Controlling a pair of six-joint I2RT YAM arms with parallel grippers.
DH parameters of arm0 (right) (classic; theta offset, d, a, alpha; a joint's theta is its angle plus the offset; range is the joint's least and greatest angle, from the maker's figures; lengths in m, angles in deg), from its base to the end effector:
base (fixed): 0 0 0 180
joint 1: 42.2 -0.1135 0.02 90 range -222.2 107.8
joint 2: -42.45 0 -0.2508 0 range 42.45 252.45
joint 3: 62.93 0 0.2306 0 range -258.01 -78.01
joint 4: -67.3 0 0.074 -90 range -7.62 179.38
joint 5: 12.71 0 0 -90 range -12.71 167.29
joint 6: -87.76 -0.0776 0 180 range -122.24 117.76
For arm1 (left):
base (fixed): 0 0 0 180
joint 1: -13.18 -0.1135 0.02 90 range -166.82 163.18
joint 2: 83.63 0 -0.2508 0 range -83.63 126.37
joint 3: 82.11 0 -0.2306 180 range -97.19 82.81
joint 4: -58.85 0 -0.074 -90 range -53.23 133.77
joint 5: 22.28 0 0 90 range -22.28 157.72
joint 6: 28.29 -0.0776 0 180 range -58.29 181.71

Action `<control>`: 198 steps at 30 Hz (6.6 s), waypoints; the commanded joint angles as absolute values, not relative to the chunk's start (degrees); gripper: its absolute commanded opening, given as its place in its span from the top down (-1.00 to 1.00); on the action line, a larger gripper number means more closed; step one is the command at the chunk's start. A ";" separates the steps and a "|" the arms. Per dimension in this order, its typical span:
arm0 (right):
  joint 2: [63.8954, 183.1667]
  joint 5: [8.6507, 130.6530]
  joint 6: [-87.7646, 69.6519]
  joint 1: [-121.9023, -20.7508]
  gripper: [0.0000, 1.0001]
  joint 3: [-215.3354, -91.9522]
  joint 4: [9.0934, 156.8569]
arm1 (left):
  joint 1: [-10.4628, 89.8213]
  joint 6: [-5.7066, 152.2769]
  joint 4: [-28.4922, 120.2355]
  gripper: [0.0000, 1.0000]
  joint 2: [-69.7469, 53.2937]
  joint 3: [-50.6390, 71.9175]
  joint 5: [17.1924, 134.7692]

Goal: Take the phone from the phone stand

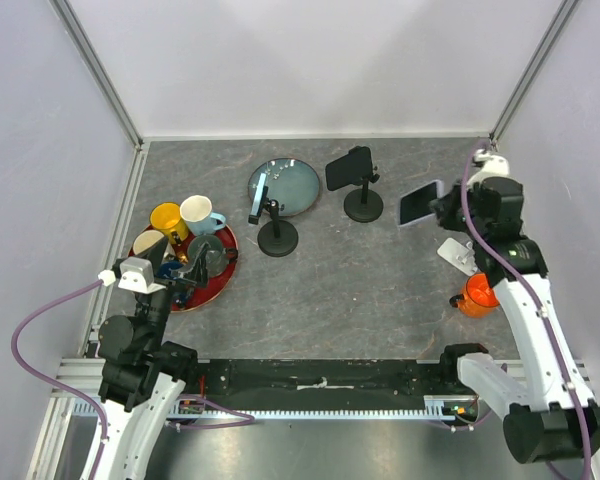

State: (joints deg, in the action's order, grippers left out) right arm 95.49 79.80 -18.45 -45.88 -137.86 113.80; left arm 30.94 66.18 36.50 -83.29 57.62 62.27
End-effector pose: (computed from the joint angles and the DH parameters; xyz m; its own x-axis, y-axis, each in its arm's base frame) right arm 0.2207 0.0108 0.3368 -0.4059 0.2534 -0.8781 0.0926 0.9673 0.2363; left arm 0.0882 -0.0205 0.3087 0.2698 -0.1679 -0.9482 0.2392 0.9655 -0.1029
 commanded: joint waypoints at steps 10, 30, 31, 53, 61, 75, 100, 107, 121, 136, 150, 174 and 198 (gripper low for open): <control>111.86 34.06 -23.59 -64.95 1.00 -127.68 84.86 | 30.93 64.34 35.60 -0.82 -84.25 55.74 62.62; 140.61 30.18 -42.49 -83.07 1.00 -121.43 43.10 | 30.93 64.43 33.31 -0.82 -80.82 54.60 62.62; 141.58 30.18 -42.32 -83.42 1.00 -121.60 43.01 | 30.93 64.34 33.22 -0.82 -80.73 54.60 62.62; 144.78 47.39 -30.38 -82.54 -0.96 -118.89 54.78 | 30.93 63.82 33.13 -0.82 -76.87 54.33 64.99; 129.40 65.33 -17.99 -82.54 -0.96 -117.65 65.42 | 30.93 63.81 33.13 -0.82 -76.34 54.24 65.35; 134.46 66.92 -9.71 -82.81 -0.94 -127.23 47.62 | 30.85 63.38 33.31 -0.81 -76.16 54.07 65.70; 165.23 58.40 -7.52 -82.72 -0.35 -145.07 23.06 | 30.85 62.67 36.30 -0.80 -68.87 53.98 70.79; 163.83 56.90 -7.08 -82.63 0.27 -143.05 22.79 | 30.85 62.85 37.96 -0.79 -65.62 53.54 77.38; 147.58 61.29 -2.68 -79.82 1.00 -125.57 23.23 | 30.93 66.62 38.23 -1.00 -49.72 45.11 91.96; 133.86 66.57 -11.47 -79.38 1.00 -100.08 12.16 | 49.99 66.64 36.21 -0.99 -27.39 28.41 78.63; 133.06 72.37 -10.24 -81.66 1.00 -94.71 10.40 | 68.02 62.67 25.67 -0.99 -10.07 10.04 49.62; 137.55 74.22 -9.36 -83.42 1.00 -94.00 9.17 | 73.03 65.31 3.78 -0.43 9.27 -9.30 35.20; 137.90 74.13 -9.71 -83.33 1.00 -93.83 9.17 | 70.57 70.76 -5.45 0.18 15.69 -17.39 42.49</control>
